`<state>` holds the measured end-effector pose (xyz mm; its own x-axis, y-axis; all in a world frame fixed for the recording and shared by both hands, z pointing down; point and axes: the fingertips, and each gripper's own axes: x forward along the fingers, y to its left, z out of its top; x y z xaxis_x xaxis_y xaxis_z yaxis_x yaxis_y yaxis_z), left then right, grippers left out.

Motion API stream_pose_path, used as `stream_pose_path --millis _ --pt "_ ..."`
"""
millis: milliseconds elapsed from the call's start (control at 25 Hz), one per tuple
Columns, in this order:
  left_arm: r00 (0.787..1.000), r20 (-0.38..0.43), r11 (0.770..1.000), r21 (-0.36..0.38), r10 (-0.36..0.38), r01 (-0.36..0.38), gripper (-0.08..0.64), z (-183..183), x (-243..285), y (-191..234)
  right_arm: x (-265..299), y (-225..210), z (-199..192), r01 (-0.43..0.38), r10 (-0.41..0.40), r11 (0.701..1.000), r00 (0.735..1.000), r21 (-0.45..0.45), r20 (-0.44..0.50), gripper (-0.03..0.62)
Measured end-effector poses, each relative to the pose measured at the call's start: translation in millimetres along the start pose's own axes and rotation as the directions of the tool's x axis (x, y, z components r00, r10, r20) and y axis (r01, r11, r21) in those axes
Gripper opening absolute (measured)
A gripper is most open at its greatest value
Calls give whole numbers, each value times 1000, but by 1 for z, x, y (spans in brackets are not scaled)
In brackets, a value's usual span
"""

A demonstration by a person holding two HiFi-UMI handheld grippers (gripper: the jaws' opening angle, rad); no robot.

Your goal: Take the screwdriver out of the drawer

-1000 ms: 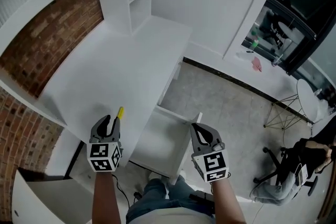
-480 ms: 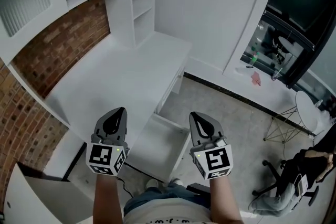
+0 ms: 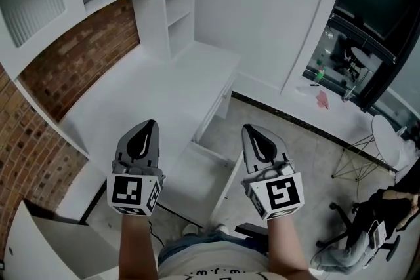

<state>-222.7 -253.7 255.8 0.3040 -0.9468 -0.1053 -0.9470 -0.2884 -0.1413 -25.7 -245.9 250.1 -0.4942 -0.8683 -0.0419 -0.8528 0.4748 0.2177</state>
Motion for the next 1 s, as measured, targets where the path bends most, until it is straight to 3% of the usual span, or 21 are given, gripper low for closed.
stream_pose_path --millis 480,1000 --pt "998 52 999 38 28 -29 14 22 5 0 1 -6 1 -13 14 1000 1000 -22 20 9" --pt "999 50 1000 24 -15 13 14 16 11 -16 -3 -2 -2 -14 15 1000 1000 -9 14 9"
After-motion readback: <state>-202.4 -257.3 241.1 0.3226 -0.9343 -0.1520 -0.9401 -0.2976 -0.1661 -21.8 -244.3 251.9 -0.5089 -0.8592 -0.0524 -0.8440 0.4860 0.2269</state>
